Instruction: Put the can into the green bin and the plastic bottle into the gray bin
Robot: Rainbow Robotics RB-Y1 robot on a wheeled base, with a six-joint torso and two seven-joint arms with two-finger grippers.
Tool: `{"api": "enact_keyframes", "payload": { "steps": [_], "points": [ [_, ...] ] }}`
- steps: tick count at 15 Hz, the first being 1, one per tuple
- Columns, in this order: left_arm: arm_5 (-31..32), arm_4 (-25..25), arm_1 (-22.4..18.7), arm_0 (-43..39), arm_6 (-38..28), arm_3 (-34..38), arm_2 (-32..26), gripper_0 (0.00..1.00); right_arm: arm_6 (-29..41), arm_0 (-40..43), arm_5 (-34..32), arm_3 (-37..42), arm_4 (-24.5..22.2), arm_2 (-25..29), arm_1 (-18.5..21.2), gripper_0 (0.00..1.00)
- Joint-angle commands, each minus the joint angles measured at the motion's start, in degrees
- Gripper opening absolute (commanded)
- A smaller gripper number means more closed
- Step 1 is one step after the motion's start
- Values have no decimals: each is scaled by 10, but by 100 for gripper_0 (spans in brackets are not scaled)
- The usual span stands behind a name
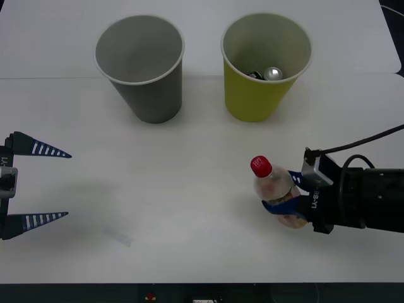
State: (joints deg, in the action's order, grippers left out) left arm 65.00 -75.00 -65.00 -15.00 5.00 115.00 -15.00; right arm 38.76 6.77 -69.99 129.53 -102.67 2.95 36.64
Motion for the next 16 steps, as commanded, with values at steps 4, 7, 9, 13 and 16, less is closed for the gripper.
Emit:
{"api": "enact_keyframes", "payload": {
  "steps": [4,7,9,13,16],
  "points": [
    [0,0,0,0,0,0,0,100,156,-13,-66,118,-57,31,21,0],
    [0,0,0,0,0,0,0,100,211,-47,-115,145,-57,45,22,0],
    [0,0,0,0,0,0,0,100,255,-75,-149,166,-46,60,22,0],
    [0,0,0,0,0,0,0,100,352,-156,-200,189,-23,64,3,0],
    [0,0,0,0,0,0,0,100,374,-229,-200,177,-30,57,-26,0]
  ]
}}
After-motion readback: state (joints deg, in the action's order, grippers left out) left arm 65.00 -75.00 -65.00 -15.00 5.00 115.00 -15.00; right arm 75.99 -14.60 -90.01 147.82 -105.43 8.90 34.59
